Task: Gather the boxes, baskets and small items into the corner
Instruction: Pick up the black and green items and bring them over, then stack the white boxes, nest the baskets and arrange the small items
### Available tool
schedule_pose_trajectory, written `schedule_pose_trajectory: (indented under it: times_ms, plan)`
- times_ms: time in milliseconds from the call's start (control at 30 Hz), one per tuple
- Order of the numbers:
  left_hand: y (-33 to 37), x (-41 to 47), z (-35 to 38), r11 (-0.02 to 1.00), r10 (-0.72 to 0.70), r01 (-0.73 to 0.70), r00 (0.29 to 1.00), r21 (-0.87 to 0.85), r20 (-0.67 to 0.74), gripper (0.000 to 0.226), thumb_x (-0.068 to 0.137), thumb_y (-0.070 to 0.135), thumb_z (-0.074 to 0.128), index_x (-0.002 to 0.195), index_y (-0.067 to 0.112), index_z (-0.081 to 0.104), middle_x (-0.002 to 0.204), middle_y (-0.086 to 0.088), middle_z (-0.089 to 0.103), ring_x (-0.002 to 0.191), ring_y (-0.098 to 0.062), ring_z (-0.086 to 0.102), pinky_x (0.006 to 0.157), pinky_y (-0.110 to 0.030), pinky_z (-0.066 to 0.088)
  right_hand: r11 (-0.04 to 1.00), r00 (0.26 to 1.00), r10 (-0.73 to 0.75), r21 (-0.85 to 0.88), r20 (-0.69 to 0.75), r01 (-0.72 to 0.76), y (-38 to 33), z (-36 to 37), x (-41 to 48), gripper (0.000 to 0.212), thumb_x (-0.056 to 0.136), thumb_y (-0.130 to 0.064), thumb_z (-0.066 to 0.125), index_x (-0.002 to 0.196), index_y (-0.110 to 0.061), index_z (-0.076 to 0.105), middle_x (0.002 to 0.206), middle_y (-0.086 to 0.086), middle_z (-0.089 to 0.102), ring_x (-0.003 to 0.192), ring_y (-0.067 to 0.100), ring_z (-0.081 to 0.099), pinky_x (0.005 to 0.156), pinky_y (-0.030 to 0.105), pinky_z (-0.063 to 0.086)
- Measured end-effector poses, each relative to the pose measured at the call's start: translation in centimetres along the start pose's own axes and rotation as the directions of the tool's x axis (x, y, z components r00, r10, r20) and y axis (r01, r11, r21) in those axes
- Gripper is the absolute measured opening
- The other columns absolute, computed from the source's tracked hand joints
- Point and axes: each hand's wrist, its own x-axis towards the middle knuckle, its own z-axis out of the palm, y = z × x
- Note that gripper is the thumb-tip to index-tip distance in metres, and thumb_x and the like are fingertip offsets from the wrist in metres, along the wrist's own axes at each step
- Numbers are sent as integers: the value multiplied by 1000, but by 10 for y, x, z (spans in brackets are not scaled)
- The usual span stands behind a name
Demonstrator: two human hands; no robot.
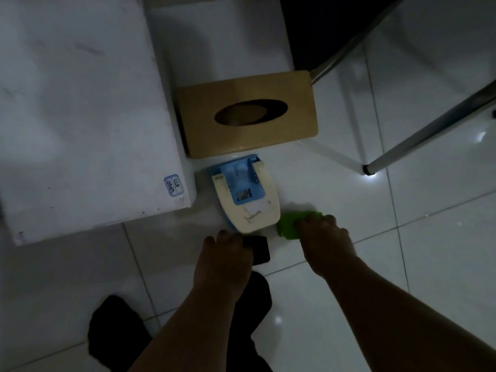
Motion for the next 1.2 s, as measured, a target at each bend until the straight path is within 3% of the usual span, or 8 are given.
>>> schedule_pose_trajectory:
  times_ms: [233,333,433,600,767,900,1100,1200]
  plan:
    - [-5,-4,2,999,-16,15,1000,-47,-21,30,95,11,47,124,14,56,126,-8,54,116,-32,45,92,-41,36,995,998,-49,-84,37,52,0,-15,-7,43,97,-21,50,139,-28,43,134,2,52,118,26,50,88,43,49]
    - [-8,-28,-13,993,-15,11,999,-118,-38,28,94,13,50,120,16,58,124,-7,54,114,-30,49,92,-39,38,990,999,-37,-135,19,39,-9,-38,-27,39,94,-20,53,132,-28,49,118,1,61,105,25,59,81,39,49]
    - [-15,-67,-41,978,1,-21,995,-209,-97,23,70,22,81,90,21,70,91,-4,65,82,-25,62,68,-36,48,994,997,-73,-90,-39,69,-26,-65,-63,25,85,-24,67,109,-26,64,98,1,68,86,26,68,73,38,55]
    - [-40,-154,-104,974,-13,-32,980,-223,-197,28,100,26,43,126,22,52,120,-4,55,109,-27,53,86,-36,40,984,985,-161,90,68,154,-75,-138,-138,32,97,-44,44,124,-31,54,124,-2,60,115,21,59,92,33,47]
    - [-85,-235,-214,933,-135,-111,776,-343,-616,7,89,19,57,85,15,62,82,-6,61,77,-28,61,62,-36,44,941,921,-202,194,-334,277,-142,-266,-192,26,96,-37,48,96,-18,65,98,2,67,88,23,64,70,30,45]
    - [-116,-276,-280,854,-342,-189,499,-485,-796,13,94,18,55,86,13,64,79,-2,59,74,-23,55,65,-40,46,797,683,-104,350,-723,492,-175,-356,-215,22,92,-32,49,79,-18,61,74,0,62,65,19,58,56,32,45]
    - [-124,-297,-313,875,-375,-174,346,-452,-860,10,93,18,58,90,14,68,79,2,58,74,-17,53,62,-33,46,760,527,-98,278,-844,587,-182,-404,-226,27,93,-36,46,82,-21,64,75,-8,62,59,6,52,52,23,41]
    - [-124,-292,-318,886,-376,-151,316,-438,-871,12,92,18,58,93,12,69,83,1,61,75,-17,55,63,-31,47,763,533,-114,270,-838,587,-172,-406,-221,28,94,-37,45,83,-20,65,75,-7,62,60,6,52,51,23,42]
